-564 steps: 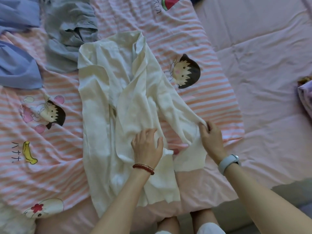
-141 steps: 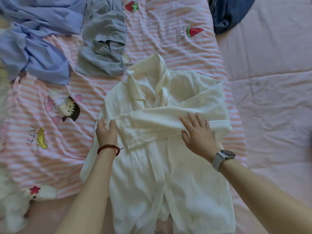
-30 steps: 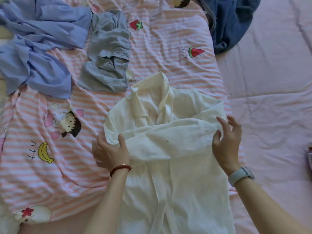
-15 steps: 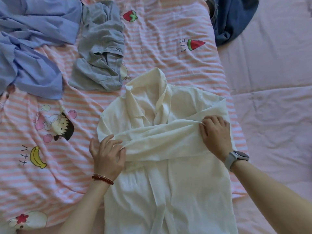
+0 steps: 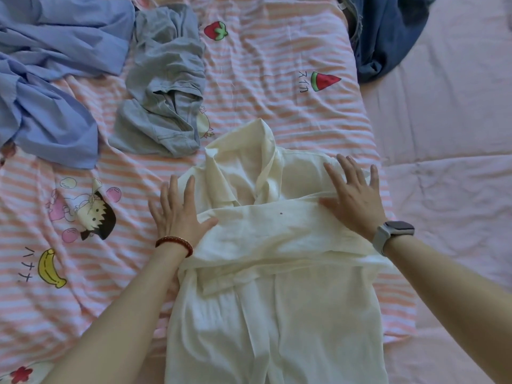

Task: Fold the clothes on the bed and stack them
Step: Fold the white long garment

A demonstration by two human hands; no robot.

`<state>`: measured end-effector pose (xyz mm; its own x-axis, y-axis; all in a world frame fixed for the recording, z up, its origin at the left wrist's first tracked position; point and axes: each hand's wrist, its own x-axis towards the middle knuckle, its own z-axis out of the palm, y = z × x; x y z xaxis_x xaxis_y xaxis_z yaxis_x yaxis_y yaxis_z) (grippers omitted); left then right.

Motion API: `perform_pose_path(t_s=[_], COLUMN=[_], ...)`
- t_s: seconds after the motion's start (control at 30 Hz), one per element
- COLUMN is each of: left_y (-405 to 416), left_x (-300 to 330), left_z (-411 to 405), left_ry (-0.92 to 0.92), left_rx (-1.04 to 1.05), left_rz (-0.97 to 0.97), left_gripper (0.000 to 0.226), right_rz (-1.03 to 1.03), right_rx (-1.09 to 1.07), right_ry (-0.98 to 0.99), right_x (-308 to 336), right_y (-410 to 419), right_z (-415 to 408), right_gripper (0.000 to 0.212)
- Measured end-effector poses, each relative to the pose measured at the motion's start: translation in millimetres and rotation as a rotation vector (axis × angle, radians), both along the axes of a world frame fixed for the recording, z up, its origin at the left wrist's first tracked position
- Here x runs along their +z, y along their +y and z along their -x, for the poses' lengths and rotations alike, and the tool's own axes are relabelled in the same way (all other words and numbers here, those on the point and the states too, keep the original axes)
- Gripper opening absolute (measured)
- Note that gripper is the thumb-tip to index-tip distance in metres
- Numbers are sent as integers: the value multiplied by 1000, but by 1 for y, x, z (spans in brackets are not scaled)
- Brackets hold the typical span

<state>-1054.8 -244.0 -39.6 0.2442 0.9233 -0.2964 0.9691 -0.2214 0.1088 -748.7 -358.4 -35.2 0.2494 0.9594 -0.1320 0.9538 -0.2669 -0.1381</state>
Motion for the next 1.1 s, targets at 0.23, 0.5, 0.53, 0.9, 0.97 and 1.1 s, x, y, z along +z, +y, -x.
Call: perform_pose_path(t_s=[0.23, 0.5, 0.53, 0.9, 0.97, 1.1], left_y=[39, 75, 81, 114, 113, 110], left_x=[2, 9, 10, -1, 3, 13], left_z=[-7, -28, -34, -53, -53, -44], left_ry=[30, -784, -770, -565, -639, -591], left_rx=[-28, 330, 301, 289, 298, 222], left_rz=[204, 342, 308, 402, 539, 708], left_gripper=[119, 69, 69, 57, 60, 63], right_rz=[282, 70, 26, 190, 252, 430], right_rx=[52, -34, -18, -189, -236, -130], right_ry=[-37, 400, 411, 834, 858, 841], right_x=[2, 19, 19, 10, 11, 28], right_y=[40, 63, 71, 162, 163, 148], right_z=[-16, -20, -17, 30, 28, 18], right_gripper=[105, 62, 63, 59, 54, 26])
